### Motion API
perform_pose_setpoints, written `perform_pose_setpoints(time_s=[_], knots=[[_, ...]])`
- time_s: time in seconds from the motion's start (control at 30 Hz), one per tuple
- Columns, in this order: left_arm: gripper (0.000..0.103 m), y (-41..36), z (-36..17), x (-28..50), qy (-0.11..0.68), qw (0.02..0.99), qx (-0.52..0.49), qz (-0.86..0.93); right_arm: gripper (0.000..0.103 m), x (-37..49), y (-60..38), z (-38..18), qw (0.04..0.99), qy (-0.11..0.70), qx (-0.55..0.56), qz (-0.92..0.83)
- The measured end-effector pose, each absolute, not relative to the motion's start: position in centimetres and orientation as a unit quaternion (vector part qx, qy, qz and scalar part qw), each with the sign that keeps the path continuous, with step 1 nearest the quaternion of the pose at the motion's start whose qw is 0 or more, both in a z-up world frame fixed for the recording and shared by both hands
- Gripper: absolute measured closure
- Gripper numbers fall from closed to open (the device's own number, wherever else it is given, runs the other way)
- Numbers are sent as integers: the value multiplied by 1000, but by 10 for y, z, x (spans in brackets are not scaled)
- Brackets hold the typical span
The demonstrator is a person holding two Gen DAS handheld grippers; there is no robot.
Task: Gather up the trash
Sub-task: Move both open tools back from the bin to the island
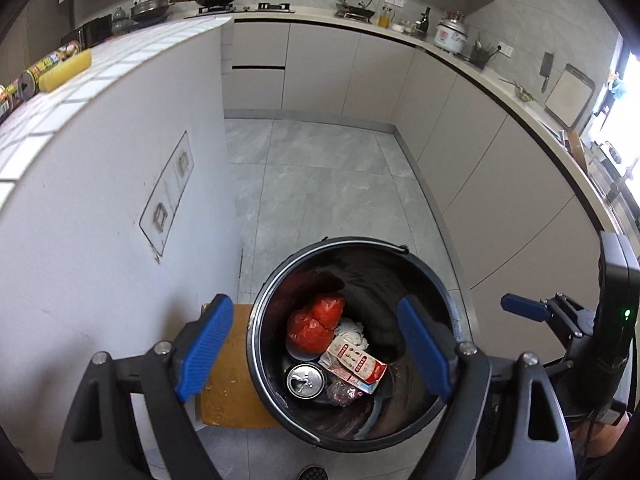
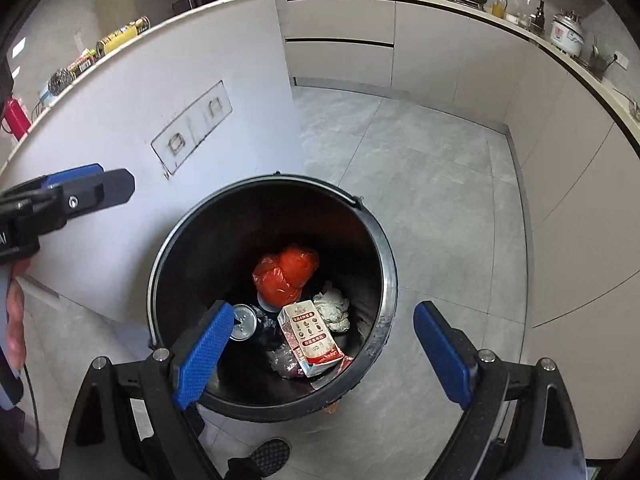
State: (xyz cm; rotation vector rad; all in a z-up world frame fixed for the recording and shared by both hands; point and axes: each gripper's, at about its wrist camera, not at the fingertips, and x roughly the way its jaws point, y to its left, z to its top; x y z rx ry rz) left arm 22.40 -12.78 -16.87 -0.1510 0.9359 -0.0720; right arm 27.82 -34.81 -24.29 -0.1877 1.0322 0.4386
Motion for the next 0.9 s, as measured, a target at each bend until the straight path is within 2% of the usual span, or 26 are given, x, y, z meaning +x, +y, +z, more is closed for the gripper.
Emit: perform_pose_setpoints(time_s=[0.5, 0.9], knots=[[17, -115, -130, 209, 430, 899, -66, -39, 10, 253, -339, -189, 858, 464, -97, 196], [17, -60, -76, 190, 385, 920, -69, -15, 10, 242, -285, -123, 879, 411, -103, 217]])
